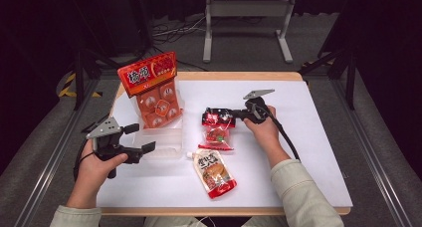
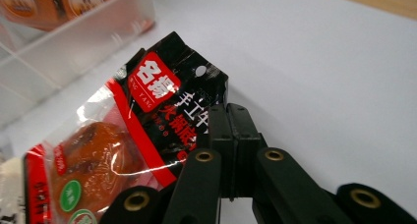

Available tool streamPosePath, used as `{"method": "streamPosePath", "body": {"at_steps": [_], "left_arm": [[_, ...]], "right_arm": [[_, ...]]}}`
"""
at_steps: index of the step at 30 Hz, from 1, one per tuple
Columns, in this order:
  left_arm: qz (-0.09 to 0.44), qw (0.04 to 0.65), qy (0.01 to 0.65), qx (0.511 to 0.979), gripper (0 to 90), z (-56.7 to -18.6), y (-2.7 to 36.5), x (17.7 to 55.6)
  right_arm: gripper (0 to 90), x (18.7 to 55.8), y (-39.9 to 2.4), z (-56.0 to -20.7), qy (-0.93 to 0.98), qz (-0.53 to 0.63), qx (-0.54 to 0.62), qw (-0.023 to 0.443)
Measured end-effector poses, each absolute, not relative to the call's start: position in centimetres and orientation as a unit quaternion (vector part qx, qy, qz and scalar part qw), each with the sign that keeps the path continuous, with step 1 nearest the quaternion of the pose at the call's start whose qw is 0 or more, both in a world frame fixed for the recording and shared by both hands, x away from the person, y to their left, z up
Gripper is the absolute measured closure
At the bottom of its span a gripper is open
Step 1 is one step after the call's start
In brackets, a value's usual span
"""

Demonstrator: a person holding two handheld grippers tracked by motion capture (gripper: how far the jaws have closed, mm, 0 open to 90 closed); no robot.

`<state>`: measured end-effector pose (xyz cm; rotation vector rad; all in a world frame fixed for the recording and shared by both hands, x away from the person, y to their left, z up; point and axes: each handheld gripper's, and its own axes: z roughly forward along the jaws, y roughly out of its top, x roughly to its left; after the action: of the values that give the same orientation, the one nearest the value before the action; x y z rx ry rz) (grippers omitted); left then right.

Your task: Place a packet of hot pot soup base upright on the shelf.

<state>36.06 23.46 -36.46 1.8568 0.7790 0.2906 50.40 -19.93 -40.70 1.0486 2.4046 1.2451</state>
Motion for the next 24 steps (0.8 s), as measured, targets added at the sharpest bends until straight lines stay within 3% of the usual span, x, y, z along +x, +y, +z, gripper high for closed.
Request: {"method": "streamPosePath", "body": {"at_steps": [24], "left_arm": [[0.116,0.524,0.317,0.782,7.7,-36.7,21.8,36.3]], "right_arm": [[90.0,44.8,-19.9,-34.8,0.815,0.498,0.26,0.143]]}}
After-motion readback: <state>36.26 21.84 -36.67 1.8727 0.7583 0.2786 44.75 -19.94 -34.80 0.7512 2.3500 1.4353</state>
